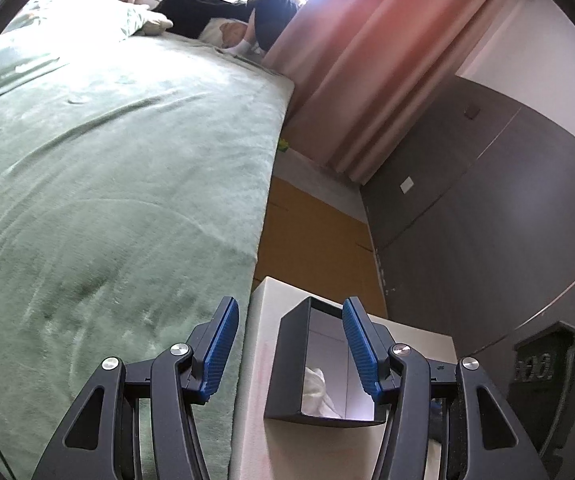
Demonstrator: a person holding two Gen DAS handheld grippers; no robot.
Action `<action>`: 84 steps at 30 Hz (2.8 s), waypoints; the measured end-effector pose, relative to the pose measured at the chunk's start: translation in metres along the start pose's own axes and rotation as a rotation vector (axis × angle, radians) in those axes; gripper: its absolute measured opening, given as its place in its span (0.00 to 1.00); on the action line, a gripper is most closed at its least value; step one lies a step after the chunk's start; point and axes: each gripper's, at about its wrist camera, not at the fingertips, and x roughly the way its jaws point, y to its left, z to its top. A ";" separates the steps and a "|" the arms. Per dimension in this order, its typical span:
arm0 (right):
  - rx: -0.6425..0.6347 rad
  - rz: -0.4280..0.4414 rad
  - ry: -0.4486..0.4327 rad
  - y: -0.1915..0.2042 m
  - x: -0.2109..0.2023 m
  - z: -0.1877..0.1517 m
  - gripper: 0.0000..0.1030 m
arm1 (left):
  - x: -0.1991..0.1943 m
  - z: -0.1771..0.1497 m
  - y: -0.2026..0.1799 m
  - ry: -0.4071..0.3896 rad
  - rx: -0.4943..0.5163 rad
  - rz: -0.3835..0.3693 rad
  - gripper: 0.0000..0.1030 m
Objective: Organize jewelry
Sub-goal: 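Lower the white tissue into the black box and open the right gripper, then lower the left gripper onto the bead pile and grasp a blue beaded bracelet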
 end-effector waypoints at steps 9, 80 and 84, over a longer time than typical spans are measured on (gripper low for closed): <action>0.041 -0.025 -0.075 -0.026 -0.050 0.004 0.56 | 0.009 -0.006 -0.014 0.019 0.033 0.008 0.54; 0.559 -0.152 -0.280 -0.268 -0.243 -0.025 0.73 | 0.192 -0.169 -0.291 0.477 0.588 -0.071 0.20; 0.559 -0.152 -0.275 -0.268 -0.242 -0.025 0.73 | 0.198 -0.168 -0.288 0.492 0.552 -0.077 0.19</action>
